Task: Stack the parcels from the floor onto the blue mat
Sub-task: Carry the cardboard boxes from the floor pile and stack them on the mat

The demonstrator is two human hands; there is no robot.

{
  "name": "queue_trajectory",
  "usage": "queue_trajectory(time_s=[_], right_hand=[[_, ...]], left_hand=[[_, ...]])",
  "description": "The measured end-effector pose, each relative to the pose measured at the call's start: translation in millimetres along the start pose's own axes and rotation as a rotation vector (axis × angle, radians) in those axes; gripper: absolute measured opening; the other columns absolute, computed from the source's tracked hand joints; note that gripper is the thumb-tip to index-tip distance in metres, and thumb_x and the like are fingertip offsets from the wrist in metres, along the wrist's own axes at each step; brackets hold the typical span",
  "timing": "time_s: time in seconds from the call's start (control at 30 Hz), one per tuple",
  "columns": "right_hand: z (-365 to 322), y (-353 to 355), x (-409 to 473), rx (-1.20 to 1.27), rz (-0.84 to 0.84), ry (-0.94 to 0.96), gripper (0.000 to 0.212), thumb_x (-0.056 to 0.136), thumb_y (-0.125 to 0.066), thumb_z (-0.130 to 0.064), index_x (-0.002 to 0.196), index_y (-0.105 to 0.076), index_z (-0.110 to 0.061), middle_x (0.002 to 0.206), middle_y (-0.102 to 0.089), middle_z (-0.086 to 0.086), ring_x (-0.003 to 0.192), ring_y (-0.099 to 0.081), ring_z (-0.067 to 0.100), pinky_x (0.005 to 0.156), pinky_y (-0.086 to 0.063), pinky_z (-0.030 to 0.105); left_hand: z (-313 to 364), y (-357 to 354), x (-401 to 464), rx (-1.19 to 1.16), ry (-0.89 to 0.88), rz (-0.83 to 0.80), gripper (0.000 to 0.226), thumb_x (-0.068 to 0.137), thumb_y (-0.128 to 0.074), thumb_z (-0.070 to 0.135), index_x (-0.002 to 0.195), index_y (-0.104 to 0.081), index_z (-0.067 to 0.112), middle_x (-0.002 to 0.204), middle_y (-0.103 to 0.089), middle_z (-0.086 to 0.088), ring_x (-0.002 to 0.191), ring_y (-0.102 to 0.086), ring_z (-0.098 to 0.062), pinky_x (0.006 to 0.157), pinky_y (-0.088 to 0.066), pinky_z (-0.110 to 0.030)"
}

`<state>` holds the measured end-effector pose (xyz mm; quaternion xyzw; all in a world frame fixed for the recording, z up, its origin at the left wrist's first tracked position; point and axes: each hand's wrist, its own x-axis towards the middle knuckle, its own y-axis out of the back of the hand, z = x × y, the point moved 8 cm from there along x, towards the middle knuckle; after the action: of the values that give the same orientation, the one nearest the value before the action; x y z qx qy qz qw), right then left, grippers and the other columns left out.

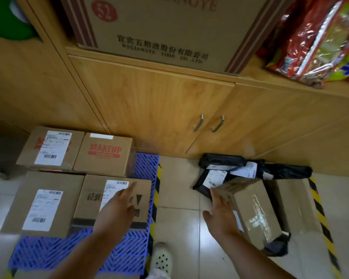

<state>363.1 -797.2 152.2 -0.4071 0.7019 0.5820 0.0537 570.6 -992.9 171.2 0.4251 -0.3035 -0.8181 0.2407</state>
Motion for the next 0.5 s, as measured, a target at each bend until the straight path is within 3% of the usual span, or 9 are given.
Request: queue_trajectory(time_s=[0.13, 0.27, 0.5], right_hand=[[31, 17, -50, 0.025, 0.041, -0.039, 0.075, 0.094, -0.051, -0.024, 0.152, -0.003, -0.027, 0.158, -0.015, 0.000, 0.141, -0.021, 0.024, 0.114, -0.026, 0.035], [67, 45, -118, 0.137, 0.121, -0.093, 0.074, 0.091, -0.054, -0.017, 0.151, -0.012, -0.022, 0.150, -0.031, 0.008, 0.132, -0.032, 0.027, 0.110, -0.032, 0.038], [150, 110, -262, 0.280, 0.222, -0.256, 0.081, 0.092, -0.057, -0.021, 0.152, -0.001, -0.023, 0.149, -0.025, 0.007, 0.134, -0.032, 0.025, 0.103, -0.039, 0.037]], left_hand=[[22, -3, -48, 0.007, -0.066, 0.002, 0.062, 0.097, -0.043, 0.018, 0.149, -0.016, 0.035, 0.135, -0.047, 0.000, 0.106, -0.059, -0.017, 0.077, -0.052, -0.034], [45, 2, -111, -0.038, -0.092, 0.006, 0.060, 0.097, -0.040, 0.016, 0.148, -0.018, 0.037, 0.129, -0.050, -0.002, 0.083, -0.060, -0.017, 0.063, -0.051, -0.031], [118, -9, -226, -0.031, -0.108, -0.011, 0.061, 0.097, -0.038, 0.016, 0.149, -0.016, 0.038, 0.128, -0.049, -0.002, 0.058, -0.052, -0.016, 0.048, -0.039, -0.026]])
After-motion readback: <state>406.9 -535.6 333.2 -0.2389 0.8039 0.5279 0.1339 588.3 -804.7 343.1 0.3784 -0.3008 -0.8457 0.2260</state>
